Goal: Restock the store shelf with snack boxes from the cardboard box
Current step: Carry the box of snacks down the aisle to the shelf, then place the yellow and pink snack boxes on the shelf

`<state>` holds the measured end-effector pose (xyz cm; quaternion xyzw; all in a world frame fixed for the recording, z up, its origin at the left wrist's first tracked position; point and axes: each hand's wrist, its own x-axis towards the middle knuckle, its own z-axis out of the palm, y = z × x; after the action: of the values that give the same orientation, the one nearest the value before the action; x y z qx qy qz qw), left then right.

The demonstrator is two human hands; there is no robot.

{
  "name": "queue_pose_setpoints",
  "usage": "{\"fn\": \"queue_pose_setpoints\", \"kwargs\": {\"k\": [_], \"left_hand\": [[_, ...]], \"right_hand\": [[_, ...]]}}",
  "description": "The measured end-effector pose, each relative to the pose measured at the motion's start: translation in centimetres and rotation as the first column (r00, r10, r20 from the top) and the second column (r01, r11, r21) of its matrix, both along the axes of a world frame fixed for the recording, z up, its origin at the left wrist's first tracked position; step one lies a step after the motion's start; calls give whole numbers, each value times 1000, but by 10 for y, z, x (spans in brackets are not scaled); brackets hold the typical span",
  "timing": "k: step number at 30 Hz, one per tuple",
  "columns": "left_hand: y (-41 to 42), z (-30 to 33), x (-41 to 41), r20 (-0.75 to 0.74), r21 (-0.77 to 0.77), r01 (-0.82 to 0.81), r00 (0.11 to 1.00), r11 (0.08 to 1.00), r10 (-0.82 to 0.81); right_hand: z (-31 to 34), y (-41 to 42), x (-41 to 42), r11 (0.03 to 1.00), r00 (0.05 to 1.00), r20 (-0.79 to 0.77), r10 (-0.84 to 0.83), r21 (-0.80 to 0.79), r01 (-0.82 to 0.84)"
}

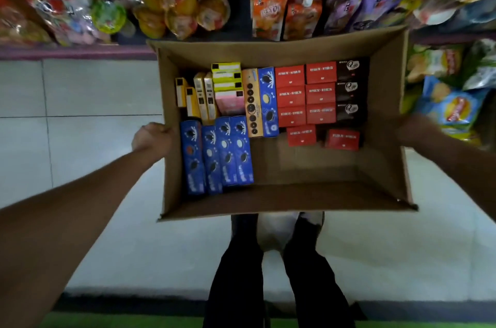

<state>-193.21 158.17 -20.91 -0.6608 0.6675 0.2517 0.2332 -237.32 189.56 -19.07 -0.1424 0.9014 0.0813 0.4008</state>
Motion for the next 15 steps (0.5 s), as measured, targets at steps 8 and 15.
{"fn": "queue_pose_setpoints", "kwargs": {"k": [8, 15], "left_hand": [[22, -6, 3, -150, -99, -212, 969, 972, 196], [31, 5, -30, -289, -4, 64, 955, 998, -62]], "right_hand": [[-1, 27, 40, 933, 935, -52, -350, -111, 342], [0, -30, 117, 964, 992, 128, -12, -262, 46]]}}
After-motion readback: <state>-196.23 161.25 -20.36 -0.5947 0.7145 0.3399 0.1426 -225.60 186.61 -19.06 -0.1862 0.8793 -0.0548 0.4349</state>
